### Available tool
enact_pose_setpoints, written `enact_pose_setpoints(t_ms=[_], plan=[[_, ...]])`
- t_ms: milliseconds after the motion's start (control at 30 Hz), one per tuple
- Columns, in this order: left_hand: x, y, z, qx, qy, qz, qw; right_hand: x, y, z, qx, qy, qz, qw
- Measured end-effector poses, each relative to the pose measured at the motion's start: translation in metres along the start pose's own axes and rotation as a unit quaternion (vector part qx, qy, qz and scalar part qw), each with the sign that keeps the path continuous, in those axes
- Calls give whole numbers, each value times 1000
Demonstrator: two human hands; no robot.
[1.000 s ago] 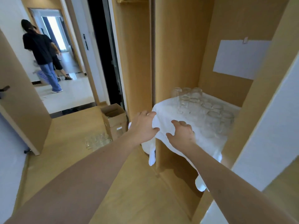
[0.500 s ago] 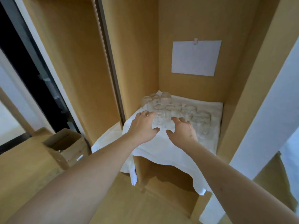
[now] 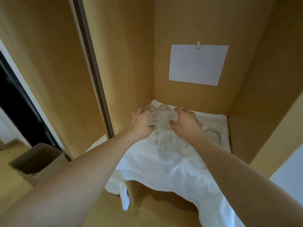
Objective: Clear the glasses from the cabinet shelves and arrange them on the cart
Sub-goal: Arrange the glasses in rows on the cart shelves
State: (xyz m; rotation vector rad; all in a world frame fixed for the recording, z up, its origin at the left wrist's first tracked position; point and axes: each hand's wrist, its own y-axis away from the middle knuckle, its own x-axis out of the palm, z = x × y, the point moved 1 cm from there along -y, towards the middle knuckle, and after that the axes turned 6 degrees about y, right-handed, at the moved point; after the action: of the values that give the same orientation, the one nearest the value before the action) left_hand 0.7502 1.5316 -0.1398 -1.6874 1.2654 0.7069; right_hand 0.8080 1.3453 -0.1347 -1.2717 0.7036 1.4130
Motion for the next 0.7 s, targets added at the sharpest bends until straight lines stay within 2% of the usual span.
enact_pose_setpoints(t_ms=[167,300,433,600,700], plan=[[8,-60,26,-37,-49,5,998,18,-73,6,-21,-25,12,999],[13,-95,44,-53,-44,20,997,37,-117,11,-35,-30,34,998],[25,-127,60,-46,-56,40,997,60,-145,12,-32,-27,55,998],[46,-169,86,-50,-26,87,995,81,-180,17,-18,-1,115,993],[64,-193,98,-26,-35,130,991,92,-194,19,-17,9,170,985]])
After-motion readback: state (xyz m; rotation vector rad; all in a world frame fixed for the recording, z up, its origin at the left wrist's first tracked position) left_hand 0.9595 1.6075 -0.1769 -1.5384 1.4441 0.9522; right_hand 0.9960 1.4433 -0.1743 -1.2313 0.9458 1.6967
